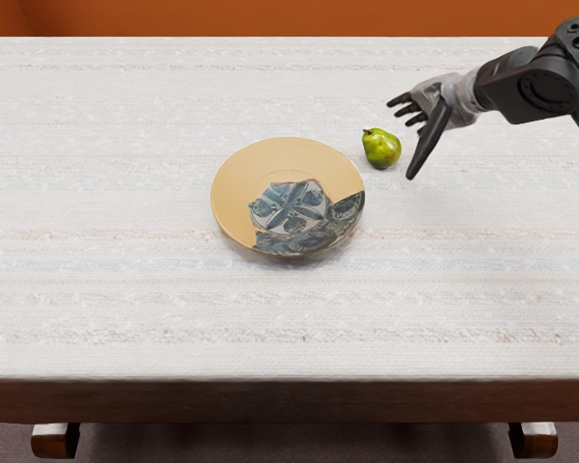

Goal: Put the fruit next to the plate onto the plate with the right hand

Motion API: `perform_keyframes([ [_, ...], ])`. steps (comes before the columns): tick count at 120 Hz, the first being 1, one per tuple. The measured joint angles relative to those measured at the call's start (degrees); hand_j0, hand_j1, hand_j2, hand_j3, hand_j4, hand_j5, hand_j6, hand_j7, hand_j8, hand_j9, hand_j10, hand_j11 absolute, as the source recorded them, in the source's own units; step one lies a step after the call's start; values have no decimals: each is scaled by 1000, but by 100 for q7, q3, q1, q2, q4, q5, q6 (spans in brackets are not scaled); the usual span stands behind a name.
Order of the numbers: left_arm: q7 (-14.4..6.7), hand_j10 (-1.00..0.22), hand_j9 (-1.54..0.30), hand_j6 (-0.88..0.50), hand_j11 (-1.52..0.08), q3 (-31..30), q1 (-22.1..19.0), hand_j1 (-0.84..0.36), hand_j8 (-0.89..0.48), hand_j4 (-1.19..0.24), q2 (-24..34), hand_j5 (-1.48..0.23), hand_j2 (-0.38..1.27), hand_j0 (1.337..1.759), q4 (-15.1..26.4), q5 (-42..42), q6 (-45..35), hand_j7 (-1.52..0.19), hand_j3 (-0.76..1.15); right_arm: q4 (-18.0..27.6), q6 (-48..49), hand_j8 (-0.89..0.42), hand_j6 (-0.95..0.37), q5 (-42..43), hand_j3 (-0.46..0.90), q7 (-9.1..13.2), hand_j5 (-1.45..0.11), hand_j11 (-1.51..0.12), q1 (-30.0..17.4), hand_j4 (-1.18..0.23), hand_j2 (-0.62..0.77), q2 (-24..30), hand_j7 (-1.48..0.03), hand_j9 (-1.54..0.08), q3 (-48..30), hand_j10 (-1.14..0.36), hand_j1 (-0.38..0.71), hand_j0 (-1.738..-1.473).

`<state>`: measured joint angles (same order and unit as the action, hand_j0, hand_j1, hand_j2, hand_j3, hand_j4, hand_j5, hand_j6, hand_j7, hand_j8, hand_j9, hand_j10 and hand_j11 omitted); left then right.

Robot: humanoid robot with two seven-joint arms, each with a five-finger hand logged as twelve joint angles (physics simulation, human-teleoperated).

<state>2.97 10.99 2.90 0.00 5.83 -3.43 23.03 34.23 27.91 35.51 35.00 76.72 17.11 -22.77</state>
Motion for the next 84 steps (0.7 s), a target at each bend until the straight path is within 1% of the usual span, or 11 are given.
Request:
perform_keyframes([
  [13, 0, -13, -17, -13, -17, 0, 0, 334, -13, -13, 0, -17, 3, 1658, -2, 0, 0, -17, 0, -42, -695, -1, -2, 502, 0, 0, 0, 0, 45, -1, 0, -292, 0, 0, 238, -1, -349, -1658],
  [34, 0, -13, -17, -13, -17, 0, 0, 334, -13, -13, 0, -17, 2, 1658, -7, 0, 0, -17, 0, -161, -1499, -2, -2, 771, 0, 0, 0, 0, 154, -1, 0, -794, 0, 0, 1008, -1, -349, -1658],
  [47, 0, -13, -17, -13, -17, 0, 22, 334, -13, -13, 0, -17, 2, 1658, -10, 0, 0, -17, 0, -486, -1834, -2, -3, 831, 0, 0, 0, 0, 203, -2, 0, -1104, 0, 0, 1375, -1, -349, -1658],
  [64, 1, -13, -17, -13, -17, 0, 35, 334, -13, -13, 0, -17, 2, 1658, -11, 1, 0, -17, 0, -988, -2039, -2, -3, 843, 0, 0, 0, 0, 214, -2, 1, -1518, 0, 0, 1567, -1, -349, -1658],
  [84, 1, -13, -17, -13, -17, 0, 62, 334, -13, -13, 0, -17, 2, 1658, -12, 4, 0, -17, 0, -1196, -2126, -2, -2, 787, 0, -19, 0, 0, 179, -2, 1, -1672, 0, 0, 1627, -1, -349, -1658],
])
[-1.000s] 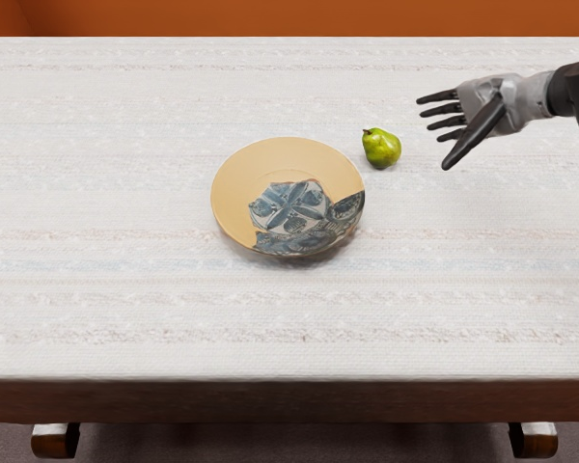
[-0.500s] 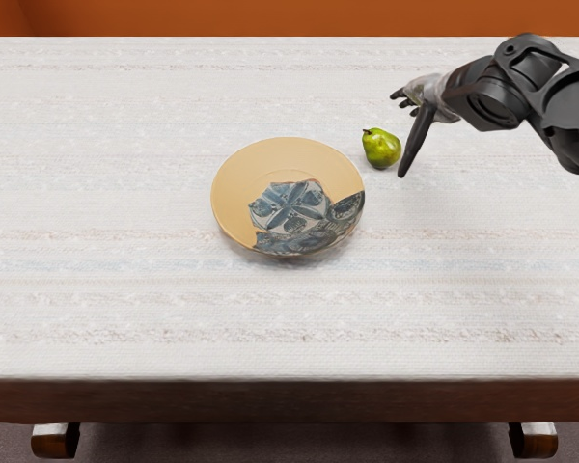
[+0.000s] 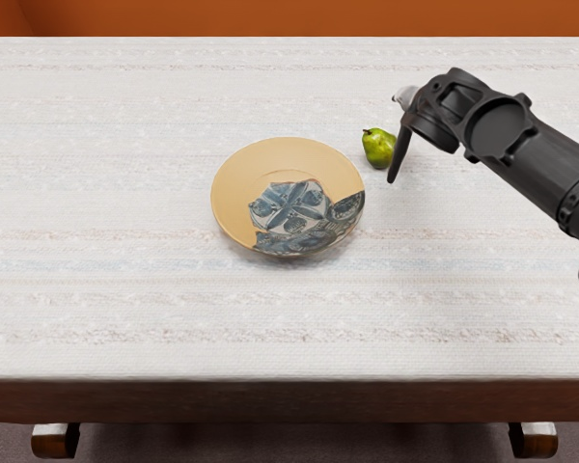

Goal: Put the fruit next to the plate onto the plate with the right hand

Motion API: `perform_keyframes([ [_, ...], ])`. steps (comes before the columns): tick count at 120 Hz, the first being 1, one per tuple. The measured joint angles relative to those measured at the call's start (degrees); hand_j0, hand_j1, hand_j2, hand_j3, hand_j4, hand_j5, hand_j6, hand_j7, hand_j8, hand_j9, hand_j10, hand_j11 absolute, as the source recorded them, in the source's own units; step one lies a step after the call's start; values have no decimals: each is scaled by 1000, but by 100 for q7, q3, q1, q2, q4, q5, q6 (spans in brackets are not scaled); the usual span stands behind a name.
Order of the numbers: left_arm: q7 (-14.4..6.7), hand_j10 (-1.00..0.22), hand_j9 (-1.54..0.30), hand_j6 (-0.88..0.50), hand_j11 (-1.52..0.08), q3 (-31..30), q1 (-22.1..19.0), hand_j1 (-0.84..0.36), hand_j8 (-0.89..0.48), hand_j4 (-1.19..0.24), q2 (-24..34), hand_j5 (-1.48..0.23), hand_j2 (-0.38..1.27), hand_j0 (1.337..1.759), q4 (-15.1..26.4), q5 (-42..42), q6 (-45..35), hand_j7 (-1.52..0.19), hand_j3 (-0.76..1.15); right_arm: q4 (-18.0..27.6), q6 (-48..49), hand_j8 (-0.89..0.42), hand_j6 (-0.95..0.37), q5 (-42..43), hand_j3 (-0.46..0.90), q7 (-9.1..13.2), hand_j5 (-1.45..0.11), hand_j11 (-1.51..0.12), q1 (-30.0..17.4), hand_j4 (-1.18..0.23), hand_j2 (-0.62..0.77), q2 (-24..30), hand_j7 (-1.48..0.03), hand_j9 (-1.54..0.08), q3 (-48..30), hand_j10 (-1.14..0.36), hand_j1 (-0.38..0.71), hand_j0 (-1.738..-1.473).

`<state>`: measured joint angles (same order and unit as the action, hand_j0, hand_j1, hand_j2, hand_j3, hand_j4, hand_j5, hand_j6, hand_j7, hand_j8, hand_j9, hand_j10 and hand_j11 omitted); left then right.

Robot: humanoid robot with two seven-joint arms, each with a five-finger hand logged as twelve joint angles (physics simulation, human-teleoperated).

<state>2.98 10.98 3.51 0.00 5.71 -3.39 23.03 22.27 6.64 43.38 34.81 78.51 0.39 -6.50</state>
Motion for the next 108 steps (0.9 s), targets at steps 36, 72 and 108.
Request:
perform_keyframes([
  [36, 0, -13, -17, -13, -17, 0, 53, 334, -13, -13, 0, -17, 2, 1658, 0, 0, 0, -17, 0, -331, -817, -1, -2, -23, 0, -205, 0, 0, -232, -1, 1, -37, 0, 0, 14, -1, -349, -1658],
  [72, 0, -13, -17, -13, -17, 0, 62, 334, -13, -13, 0, -17, 2, 1658, 0, 3, 0, -17, 0, -377, -1012, -1, -2, -20, 0, -1100, 0, 0, -405, -1, 1, -39, 0, 0, 238, -1, -349, -1658],
  [108, 0, -13, -17, -13, -17, 0, 62, 334, -13, -13, 0, -17, 2, 1658, 0, -1, 0, -17, 0, -394, -955, -1, -2, -21, 0, -1372, 0, 0, -527, -1, 1, -39, 0, 0, 496, -1, -349, -1658],
])
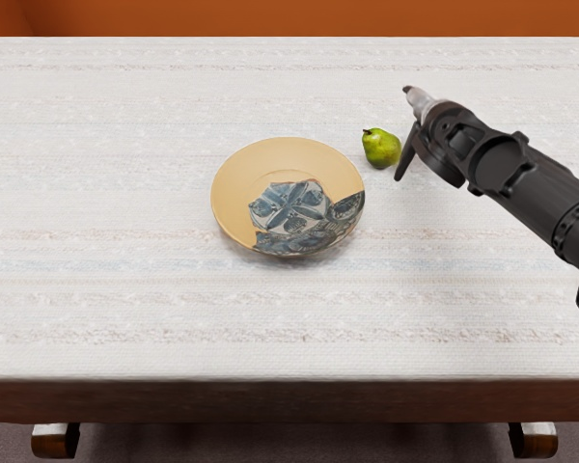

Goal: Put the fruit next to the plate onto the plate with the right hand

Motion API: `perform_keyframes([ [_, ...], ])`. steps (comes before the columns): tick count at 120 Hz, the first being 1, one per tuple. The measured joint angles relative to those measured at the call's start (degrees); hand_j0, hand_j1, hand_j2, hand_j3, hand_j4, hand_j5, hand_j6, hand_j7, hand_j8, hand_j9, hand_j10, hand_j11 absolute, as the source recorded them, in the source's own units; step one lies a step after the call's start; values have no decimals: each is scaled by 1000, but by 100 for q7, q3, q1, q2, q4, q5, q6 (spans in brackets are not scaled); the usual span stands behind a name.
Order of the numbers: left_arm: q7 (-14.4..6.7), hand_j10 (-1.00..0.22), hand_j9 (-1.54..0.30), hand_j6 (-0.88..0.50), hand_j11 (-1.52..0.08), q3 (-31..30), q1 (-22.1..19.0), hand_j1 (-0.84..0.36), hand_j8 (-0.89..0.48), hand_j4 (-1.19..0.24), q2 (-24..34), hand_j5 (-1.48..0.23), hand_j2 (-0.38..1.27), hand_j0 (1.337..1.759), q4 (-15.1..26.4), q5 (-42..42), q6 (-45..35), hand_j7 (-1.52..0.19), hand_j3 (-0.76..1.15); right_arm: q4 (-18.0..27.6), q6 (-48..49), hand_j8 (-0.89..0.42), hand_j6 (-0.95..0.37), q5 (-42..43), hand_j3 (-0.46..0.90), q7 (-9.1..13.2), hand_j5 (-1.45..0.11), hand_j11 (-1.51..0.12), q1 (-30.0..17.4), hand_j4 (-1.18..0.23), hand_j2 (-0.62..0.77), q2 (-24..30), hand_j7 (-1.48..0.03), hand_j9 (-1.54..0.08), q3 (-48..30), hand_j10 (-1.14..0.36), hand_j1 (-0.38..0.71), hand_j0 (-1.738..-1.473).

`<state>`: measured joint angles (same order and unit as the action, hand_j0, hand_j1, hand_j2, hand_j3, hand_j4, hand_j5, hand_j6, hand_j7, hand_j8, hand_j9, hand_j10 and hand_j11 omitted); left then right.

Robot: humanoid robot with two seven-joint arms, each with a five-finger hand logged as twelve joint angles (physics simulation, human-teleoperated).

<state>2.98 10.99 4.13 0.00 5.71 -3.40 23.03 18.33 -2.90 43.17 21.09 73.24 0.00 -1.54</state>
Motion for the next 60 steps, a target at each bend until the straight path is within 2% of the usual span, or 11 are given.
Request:
perform_keyframes([
  [60, 0, -13, -17, -13, -17, 0, 18, 334, -13, -13, 0, -17, 2, 1658, 0, 5, 0, -17, 0, -35, 38, -7, -8, -98, 0, -12, -8, -8, -135, -7, -1, 0, -8, -8, 41, -7, -342, -1658],
])
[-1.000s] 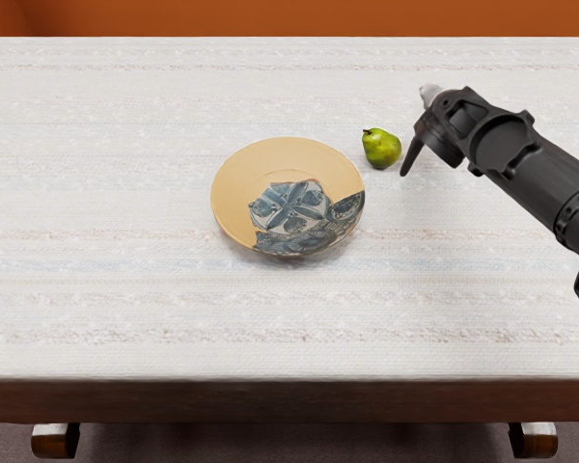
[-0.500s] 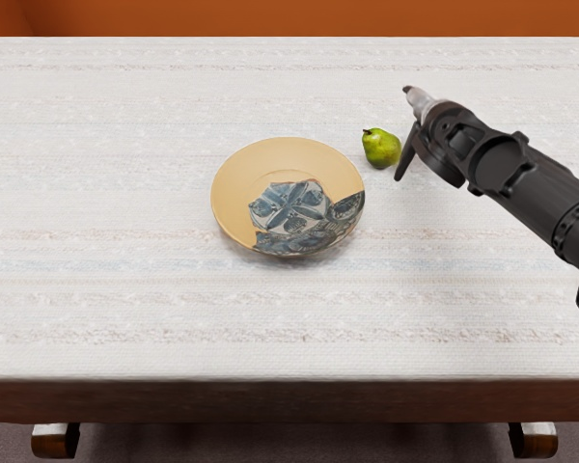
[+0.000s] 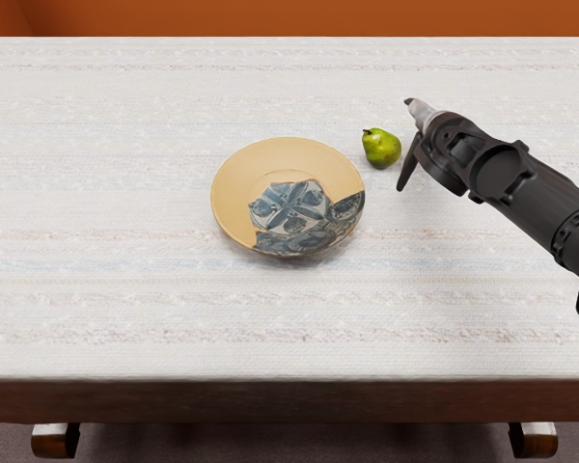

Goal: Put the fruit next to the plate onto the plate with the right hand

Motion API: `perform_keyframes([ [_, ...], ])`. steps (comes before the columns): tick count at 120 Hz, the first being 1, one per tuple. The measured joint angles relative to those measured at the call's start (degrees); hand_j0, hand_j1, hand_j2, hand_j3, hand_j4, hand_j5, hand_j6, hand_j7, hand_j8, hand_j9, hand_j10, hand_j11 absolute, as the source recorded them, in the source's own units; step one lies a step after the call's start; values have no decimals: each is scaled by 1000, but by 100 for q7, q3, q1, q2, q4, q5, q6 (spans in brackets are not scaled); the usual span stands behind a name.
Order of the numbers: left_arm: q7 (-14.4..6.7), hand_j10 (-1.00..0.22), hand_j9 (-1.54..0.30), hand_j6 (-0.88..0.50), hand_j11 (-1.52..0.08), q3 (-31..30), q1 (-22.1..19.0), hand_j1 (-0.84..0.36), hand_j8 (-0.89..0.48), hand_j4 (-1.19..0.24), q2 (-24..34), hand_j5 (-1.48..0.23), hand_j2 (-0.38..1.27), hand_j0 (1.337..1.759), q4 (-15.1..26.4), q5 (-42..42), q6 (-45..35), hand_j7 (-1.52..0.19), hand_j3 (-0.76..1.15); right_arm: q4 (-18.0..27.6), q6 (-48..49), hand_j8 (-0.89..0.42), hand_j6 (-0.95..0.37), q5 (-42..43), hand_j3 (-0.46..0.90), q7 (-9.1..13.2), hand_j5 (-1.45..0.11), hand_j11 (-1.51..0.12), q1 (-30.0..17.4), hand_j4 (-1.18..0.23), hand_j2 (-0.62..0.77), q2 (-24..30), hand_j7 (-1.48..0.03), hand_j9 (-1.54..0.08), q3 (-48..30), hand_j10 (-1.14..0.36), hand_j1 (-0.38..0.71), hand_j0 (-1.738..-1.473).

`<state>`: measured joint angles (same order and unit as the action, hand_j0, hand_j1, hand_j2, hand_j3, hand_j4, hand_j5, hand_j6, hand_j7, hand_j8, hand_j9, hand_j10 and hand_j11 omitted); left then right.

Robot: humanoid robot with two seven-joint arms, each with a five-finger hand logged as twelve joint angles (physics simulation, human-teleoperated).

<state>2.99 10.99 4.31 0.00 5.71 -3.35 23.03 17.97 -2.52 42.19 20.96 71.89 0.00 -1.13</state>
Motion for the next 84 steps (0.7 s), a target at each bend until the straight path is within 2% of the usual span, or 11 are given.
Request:
perform_keyframes([
  [43, 0, -13, -17, -13, -17, 0, 0, 334, -13, -13, 0, -17, 2, 1658, -3, 1, 0, -17, 0, 22, 103, -86, -86, -31, 0, -47, -110, -110, 36, -86, -16, 0, -110, -110, 83, -85, -248, -1658],
  [68, -1, -13, -17, -13, -17, 0, -9, 334, -13, -13, 0, -17, 2, 1658, -7, 1, 0, -17, 0, 42, 118, -99, -100, -9, 0, -287, -128, -128, 56, -99, -19, 0, -127, -128, 215, -99, -232, -1658],
  [84, -1, -13, -17, -13, -17, 0, -9, 334, -13, -13, 0, -17, 2, 1658, -8, 1, 0, -17, 0, 47, 105, -107, -108, -16, 0, -339, -138, -138, 59, -107, -21, 0, -138, -138, 299, -107, -222, -1658],
])
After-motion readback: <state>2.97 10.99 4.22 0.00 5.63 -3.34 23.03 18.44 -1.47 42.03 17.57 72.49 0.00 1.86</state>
